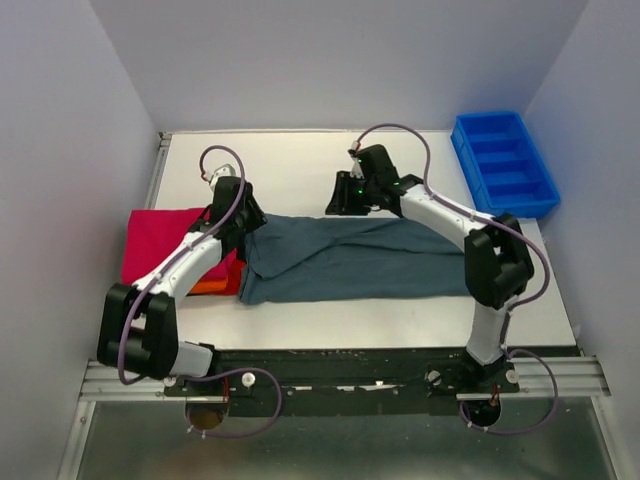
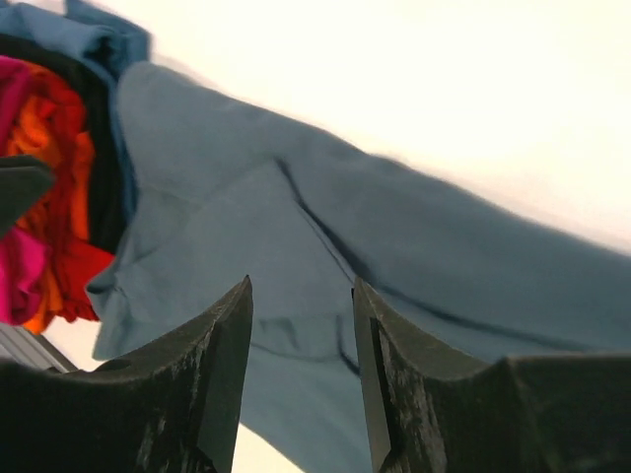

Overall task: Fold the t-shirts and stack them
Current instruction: Fold the other side of the tshirt into a rectangle

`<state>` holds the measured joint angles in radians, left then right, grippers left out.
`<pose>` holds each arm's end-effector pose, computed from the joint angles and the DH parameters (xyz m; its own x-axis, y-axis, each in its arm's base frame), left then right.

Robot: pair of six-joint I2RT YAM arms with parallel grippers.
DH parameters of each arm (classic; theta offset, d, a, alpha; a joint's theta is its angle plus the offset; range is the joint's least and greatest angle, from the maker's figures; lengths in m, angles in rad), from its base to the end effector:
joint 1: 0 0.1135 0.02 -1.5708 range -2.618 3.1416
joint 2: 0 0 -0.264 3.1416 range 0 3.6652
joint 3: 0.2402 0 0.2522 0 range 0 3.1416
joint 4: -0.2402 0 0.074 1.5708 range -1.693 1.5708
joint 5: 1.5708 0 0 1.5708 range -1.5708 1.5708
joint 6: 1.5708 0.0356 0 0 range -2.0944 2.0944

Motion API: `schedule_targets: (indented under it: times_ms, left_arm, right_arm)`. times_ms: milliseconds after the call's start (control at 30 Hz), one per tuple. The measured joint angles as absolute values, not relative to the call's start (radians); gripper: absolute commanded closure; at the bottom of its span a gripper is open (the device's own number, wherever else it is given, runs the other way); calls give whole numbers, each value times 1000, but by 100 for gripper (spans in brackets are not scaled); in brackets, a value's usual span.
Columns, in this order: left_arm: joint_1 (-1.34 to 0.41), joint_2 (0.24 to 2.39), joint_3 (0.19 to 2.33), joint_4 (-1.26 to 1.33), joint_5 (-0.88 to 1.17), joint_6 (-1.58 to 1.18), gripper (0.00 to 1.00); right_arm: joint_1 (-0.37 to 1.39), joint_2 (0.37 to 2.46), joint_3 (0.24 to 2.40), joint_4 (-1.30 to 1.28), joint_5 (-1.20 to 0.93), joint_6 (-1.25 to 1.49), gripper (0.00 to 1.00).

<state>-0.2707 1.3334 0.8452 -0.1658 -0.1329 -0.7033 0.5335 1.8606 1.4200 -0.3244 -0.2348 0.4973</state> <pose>0.2799 -0.0728 0.2417 -0.5530 -0.5118 -0.6575 -0.2542 0.8551 -0.4518 0.3582 0.2212 0.2411 -0.8290 0.0493 -0.5571 -0.2772 0.8290 0.4857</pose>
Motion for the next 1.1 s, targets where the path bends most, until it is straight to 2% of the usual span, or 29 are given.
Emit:
schedule_targets:
  times_ms: [200,400,533,633,700,833,1100]
  left_arm:
    - [-243,1528,962,-164,-108,-706,49]
    - [-241,1676,1002,-174,-84,-716,46]
    - [-241,1740,1011,-210,-93,-719,45]
    - [-241,1765,1048,-232,-100,-719,45]
    - [-241,1768,1053,-239,-104,-719,45]
    - [-241,1769,1056,-250,-111,-719,45]
    - [-242,1768,1056,-255,-120,-715,45]
  right_arm:
    - [608,2087,1638,-286,-290,526,48]
    - [638,2241,1720,-279,-320,557,50]
    - [643,2264,1720,-282,-331,561,58]
    - [646,2264,1720,-271,-339,559,76]
    - [646,2264,1719,-270,-340,555,81]
    - [647,2259,1715,-270,-346,543,99]
    - [647,2190,1610,-247,-356,527,99]
